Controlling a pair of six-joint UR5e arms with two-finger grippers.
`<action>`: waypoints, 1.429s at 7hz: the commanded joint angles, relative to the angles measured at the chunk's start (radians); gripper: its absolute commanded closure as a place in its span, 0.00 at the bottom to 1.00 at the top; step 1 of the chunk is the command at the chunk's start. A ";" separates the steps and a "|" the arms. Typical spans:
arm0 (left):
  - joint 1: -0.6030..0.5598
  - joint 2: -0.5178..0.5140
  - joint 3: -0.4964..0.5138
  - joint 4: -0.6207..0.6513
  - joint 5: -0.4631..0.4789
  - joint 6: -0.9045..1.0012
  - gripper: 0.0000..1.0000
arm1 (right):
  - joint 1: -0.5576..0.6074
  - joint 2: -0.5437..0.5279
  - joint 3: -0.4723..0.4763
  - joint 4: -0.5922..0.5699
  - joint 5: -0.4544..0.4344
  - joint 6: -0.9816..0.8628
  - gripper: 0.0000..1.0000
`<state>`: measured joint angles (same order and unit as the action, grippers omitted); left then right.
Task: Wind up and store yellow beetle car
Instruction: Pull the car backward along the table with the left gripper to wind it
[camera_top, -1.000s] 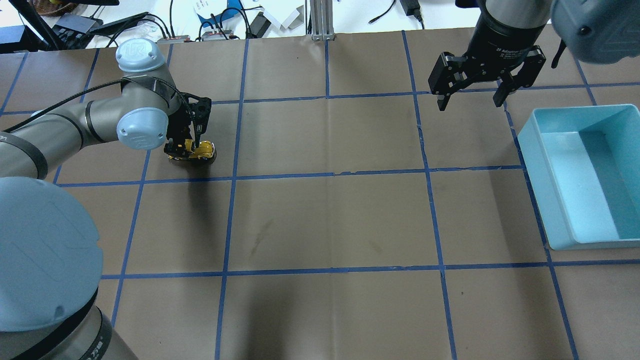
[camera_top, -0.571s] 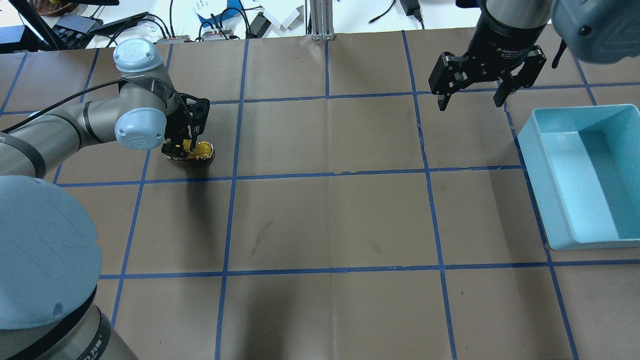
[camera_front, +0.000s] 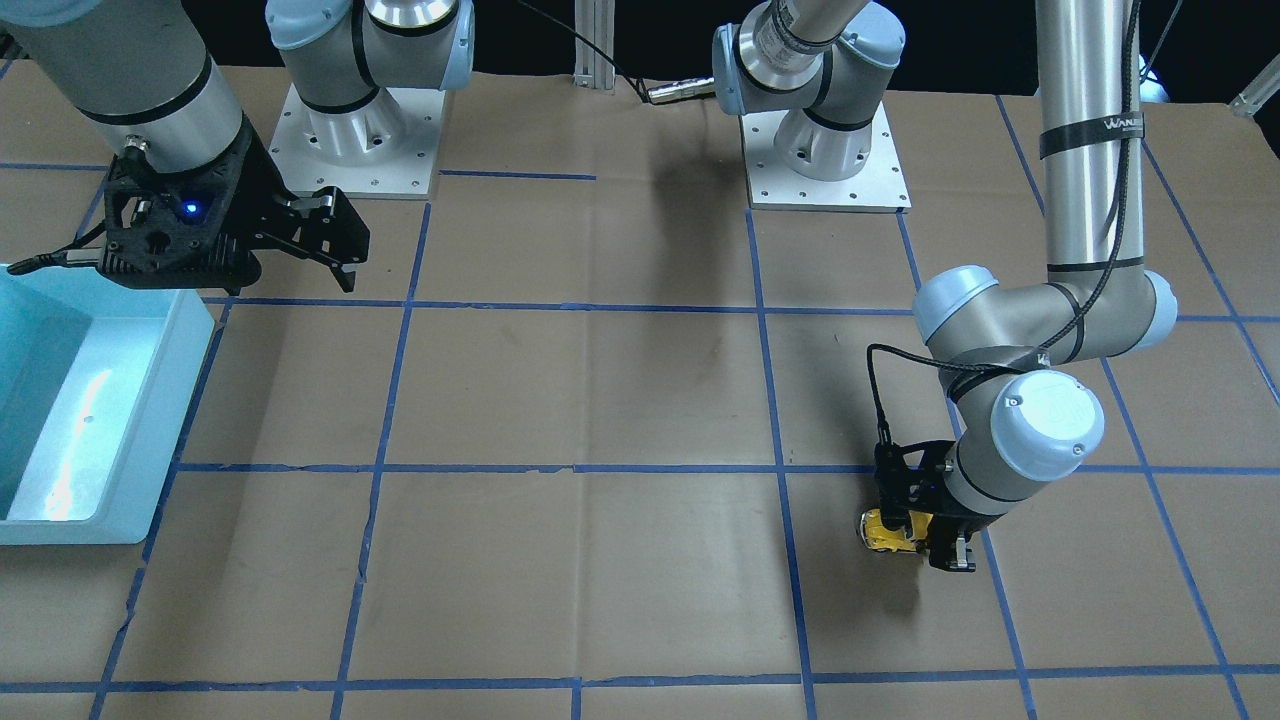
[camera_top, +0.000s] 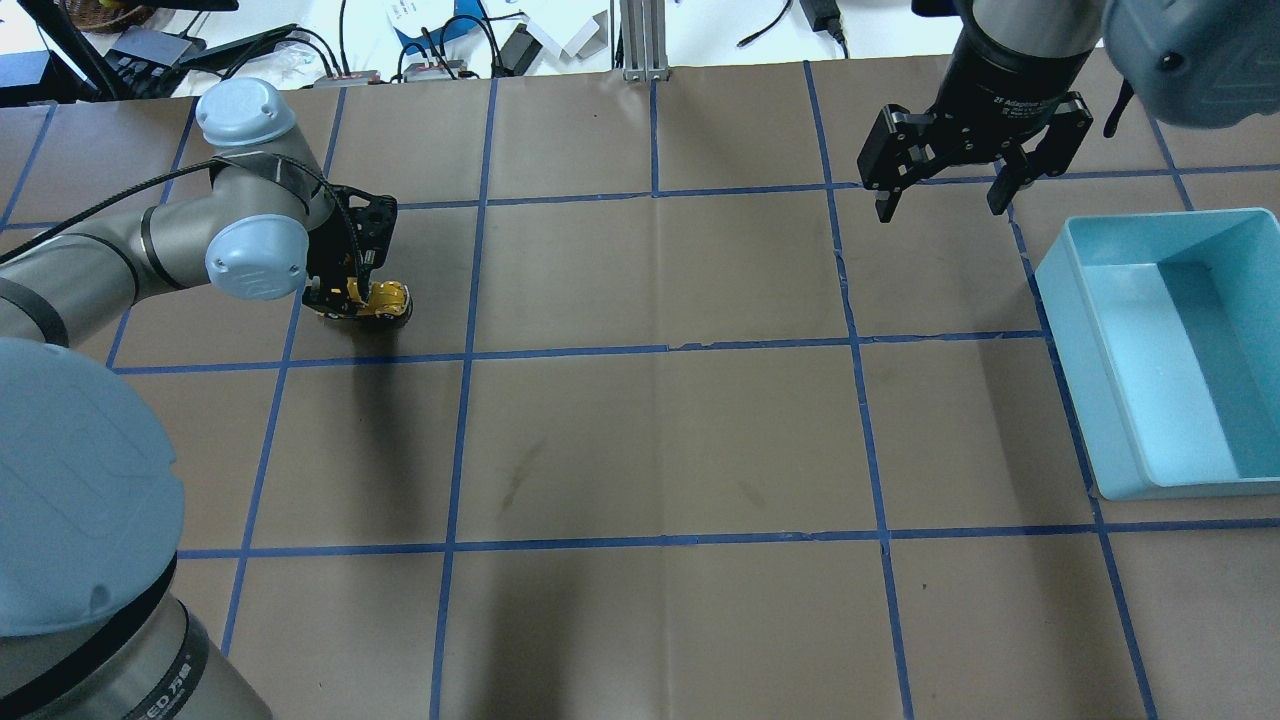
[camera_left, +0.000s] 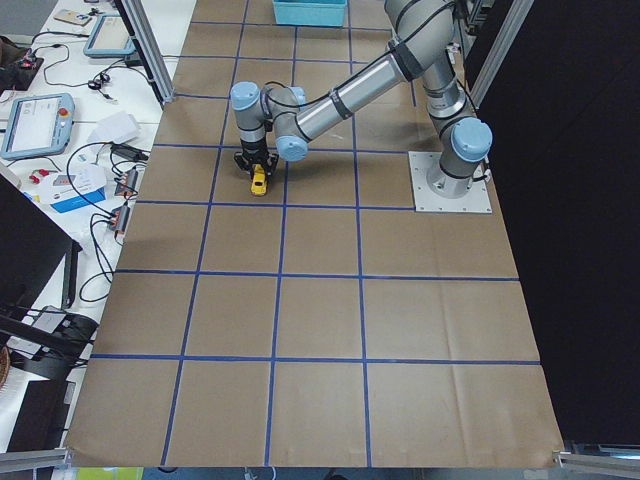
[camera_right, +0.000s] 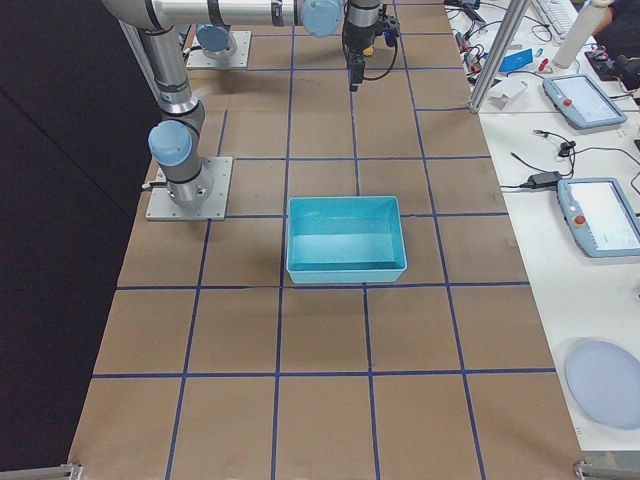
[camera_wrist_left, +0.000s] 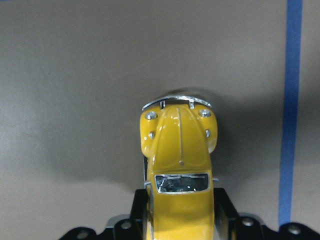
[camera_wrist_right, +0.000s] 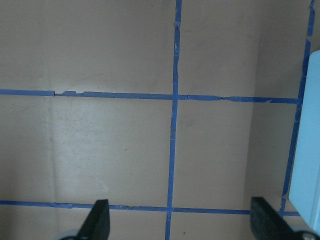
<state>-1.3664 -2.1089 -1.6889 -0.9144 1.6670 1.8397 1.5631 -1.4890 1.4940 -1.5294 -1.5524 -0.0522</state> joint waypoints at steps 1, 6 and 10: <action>0.042 0.003 0.000 -0.001 -0.033 0.042 0.76 | 0.000 0.001 0.000 0.000 0.000 0.000 0.00; 0.084 0.000 0.000 -0.003 -0.036 0.087 0.76 | 0.002 0.001 0.000 0.000 0.000 0.000 0.00; 0.124 0.000 -0.012 -0.001 -0.092 0.118 0.76 | 0.002 0.001 0.000 0.000 0.000 0.000 0.00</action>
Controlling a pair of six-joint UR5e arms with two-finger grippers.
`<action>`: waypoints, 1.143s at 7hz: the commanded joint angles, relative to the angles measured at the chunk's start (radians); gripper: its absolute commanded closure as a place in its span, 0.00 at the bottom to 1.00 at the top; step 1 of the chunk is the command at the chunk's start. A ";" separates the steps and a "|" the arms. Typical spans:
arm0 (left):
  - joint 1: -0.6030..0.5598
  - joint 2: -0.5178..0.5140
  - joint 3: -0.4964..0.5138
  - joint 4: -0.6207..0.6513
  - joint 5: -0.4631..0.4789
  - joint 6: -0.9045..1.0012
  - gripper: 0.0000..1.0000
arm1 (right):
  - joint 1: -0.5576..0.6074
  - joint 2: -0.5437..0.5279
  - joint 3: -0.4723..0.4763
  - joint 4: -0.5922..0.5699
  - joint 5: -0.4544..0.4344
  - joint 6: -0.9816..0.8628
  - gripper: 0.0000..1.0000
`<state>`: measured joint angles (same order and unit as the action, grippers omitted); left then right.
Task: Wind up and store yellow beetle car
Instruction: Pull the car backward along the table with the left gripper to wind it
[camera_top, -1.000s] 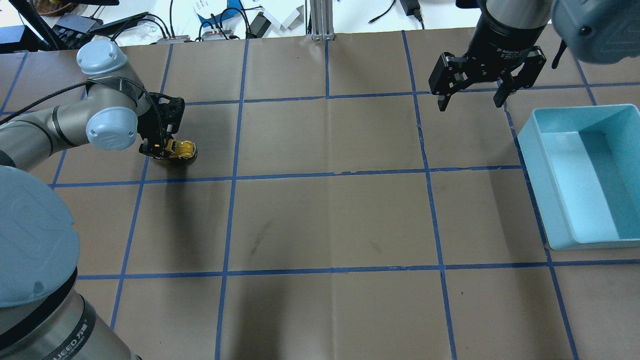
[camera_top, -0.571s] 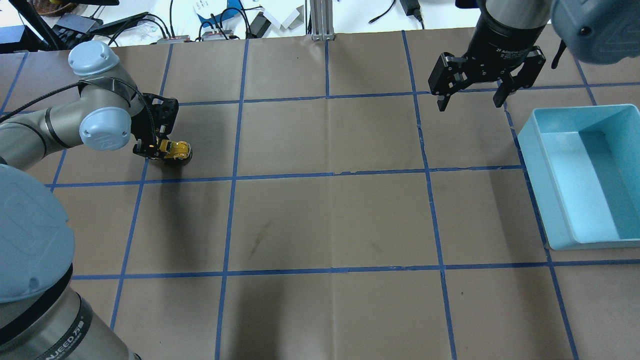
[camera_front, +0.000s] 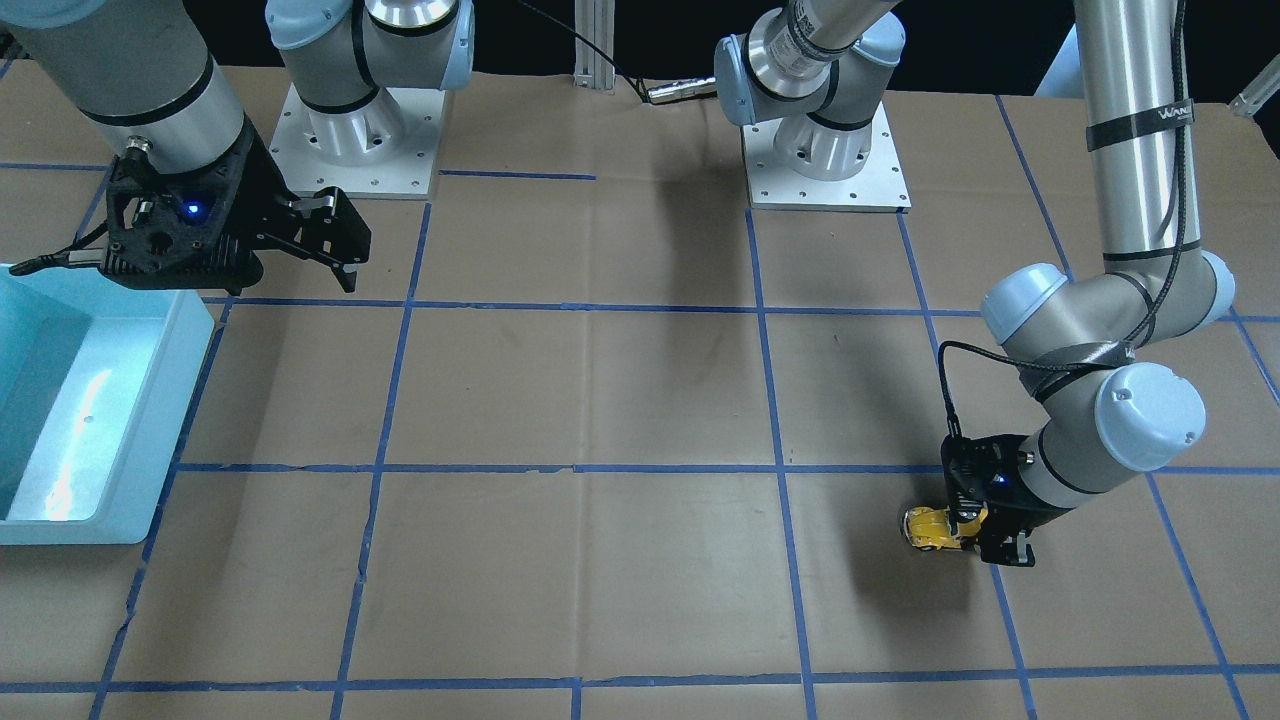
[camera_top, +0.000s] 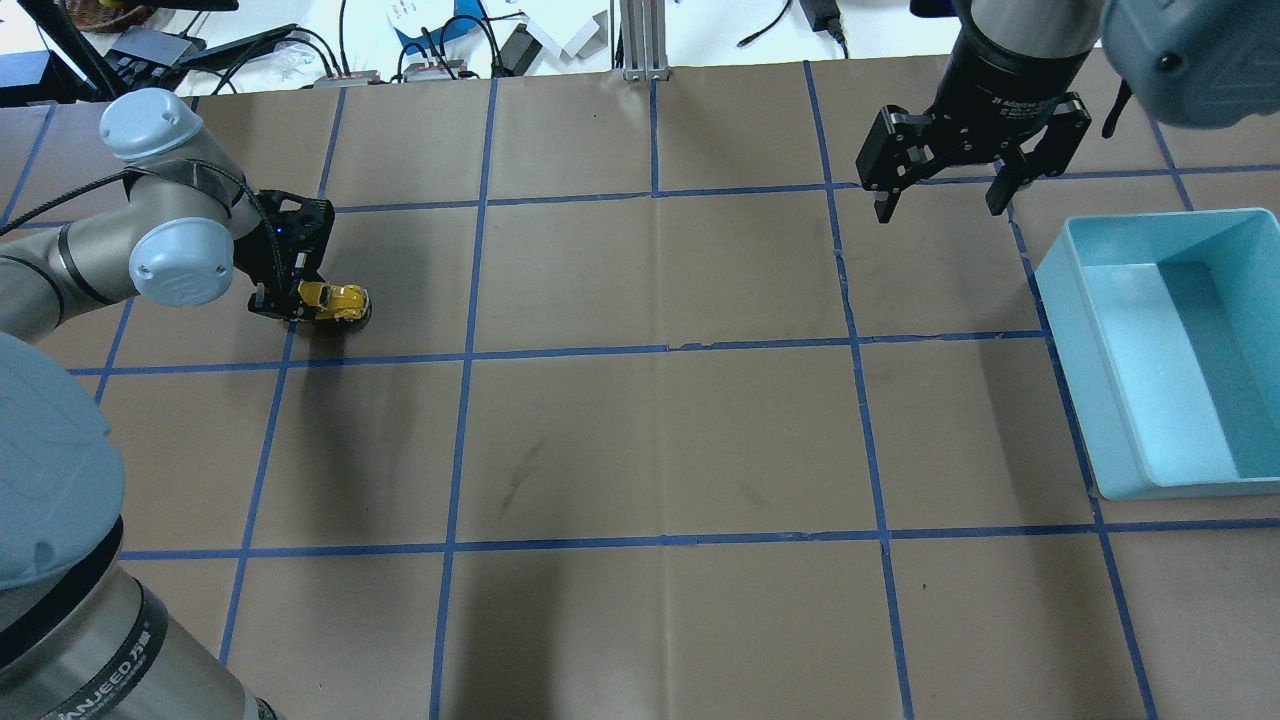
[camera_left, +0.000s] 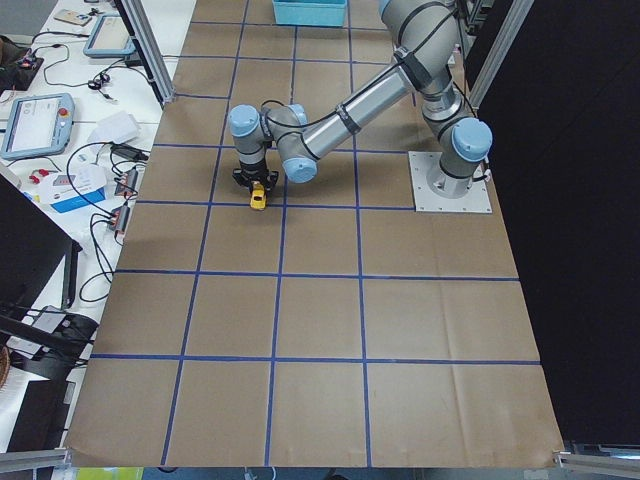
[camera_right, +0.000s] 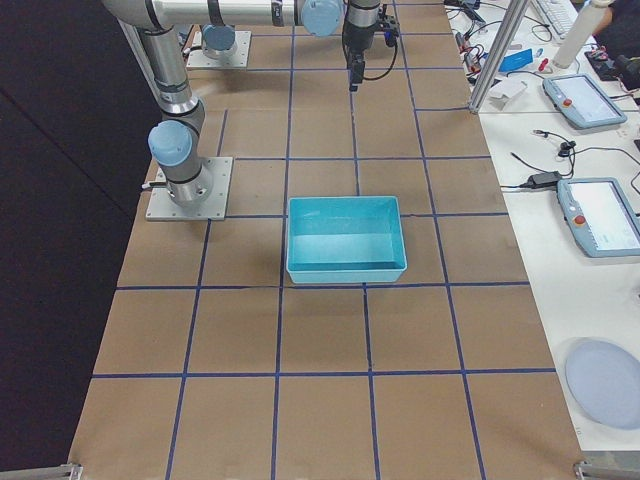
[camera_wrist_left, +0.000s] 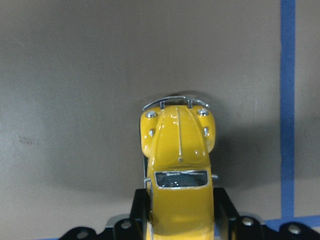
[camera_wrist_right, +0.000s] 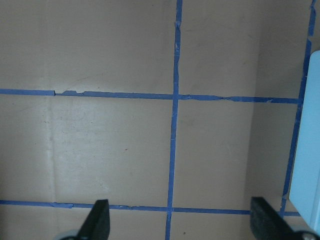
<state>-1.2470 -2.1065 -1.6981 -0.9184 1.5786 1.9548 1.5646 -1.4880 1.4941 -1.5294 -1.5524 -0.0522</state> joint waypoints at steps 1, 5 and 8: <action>0.005 -0.003 -0.003 0.004 -0.002 0.003 0.76 | 0.000 0.000 0.000 0.000 0.000 0.000 0.00; 0.055 0.000 -0.008 0.003 -0.008 0.055 0.76 | 0.000 0.000 0.000 0.000 0.000 0.000 0.00; 0.058 0.000 -0.008 0.004 -0.006 0.081 0.76 | 0.002 0.000 0.000 0.000 0.000 0.000 0.00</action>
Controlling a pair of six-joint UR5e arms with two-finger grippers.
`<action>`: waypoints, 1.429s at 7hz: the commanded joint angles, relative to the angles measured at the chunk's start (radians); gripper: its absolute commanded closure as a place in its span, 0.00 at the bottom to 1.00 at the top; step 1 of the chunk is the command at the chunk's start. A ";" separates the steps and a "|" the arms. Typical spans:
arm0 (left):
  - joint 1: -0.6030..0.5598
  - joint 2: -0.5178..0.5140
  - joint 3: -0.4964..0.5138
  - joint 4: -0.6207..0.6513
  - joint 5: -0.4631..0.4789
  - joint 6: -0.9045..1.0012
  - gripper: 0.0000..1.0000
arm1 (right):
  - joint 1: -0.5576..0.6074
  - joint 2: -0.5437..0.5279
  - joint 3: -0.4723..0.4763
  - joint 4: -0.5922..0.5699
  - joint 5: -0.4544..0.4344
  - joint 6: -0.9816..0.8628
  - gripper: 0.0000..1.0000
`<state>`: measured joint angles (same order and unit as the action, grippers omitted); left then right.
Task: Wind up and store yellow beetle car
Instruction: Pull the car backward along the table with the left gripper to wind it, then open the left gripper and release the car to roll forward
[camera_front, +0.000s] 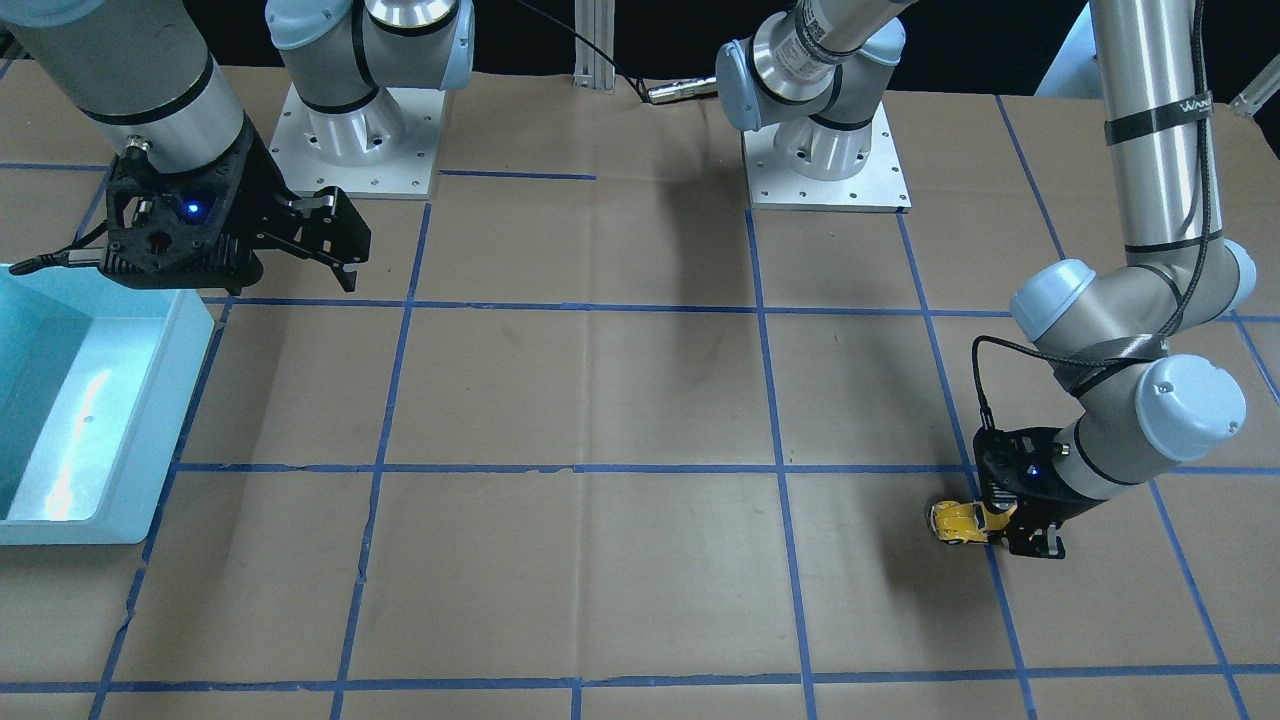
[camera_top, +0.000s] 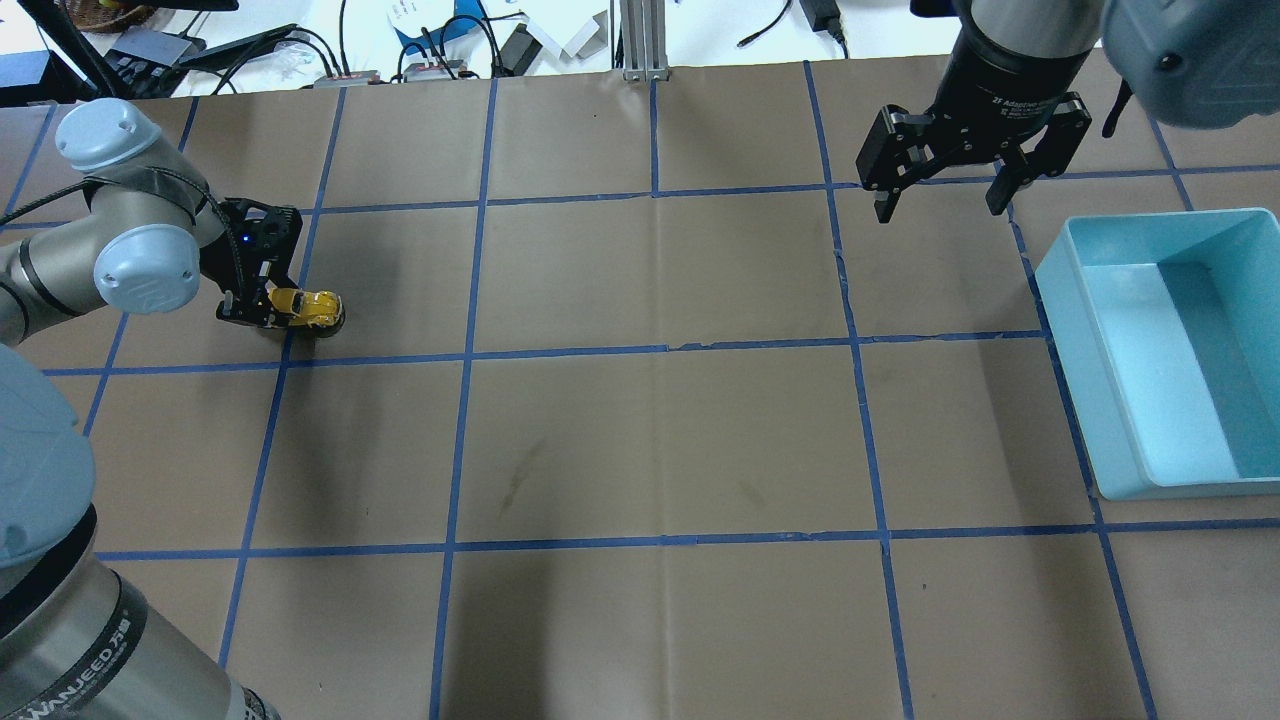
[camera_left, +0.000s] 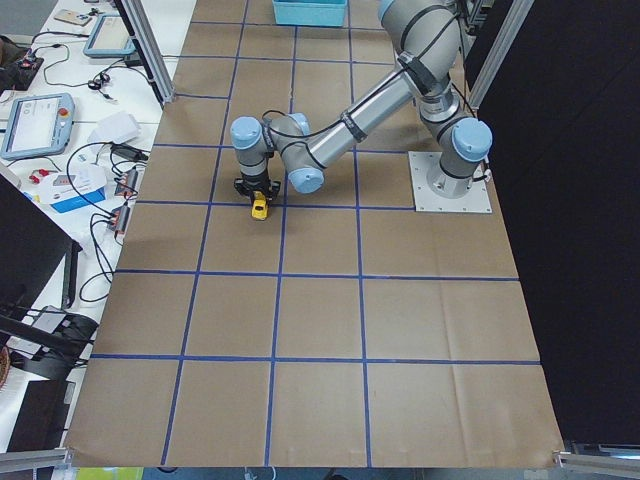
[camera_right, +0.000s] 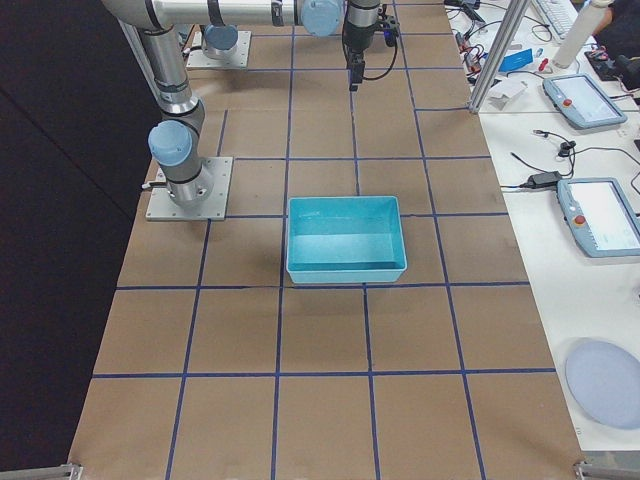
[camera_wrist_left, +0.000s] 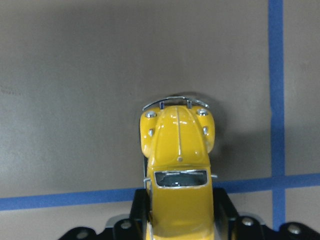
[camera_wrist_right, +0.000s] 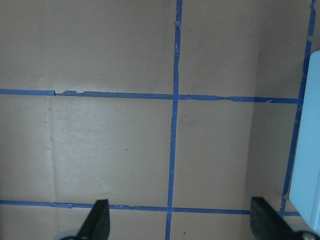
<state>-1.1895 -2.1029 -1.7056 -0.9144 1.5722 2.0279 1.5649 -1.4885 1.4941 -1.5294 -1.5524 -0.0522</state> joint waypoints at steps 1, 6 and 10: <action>0.001 -0.003 0.000 0.000 0.000 0.008 0.72 | 0.000 0.000 0.000 0.000 0.000 0.000 0.00; -0.001 -0.002 0.003 0.005 0.006 -0.002 0.00 | 0.000 0.000 0.000 0.000 0.000 0.000 0.00; -0.001 -0.002 0.001 0.005 0.003 -0.003 0.00 | 0.000 0.000 0.002 0.000 0.000 0.000 0.00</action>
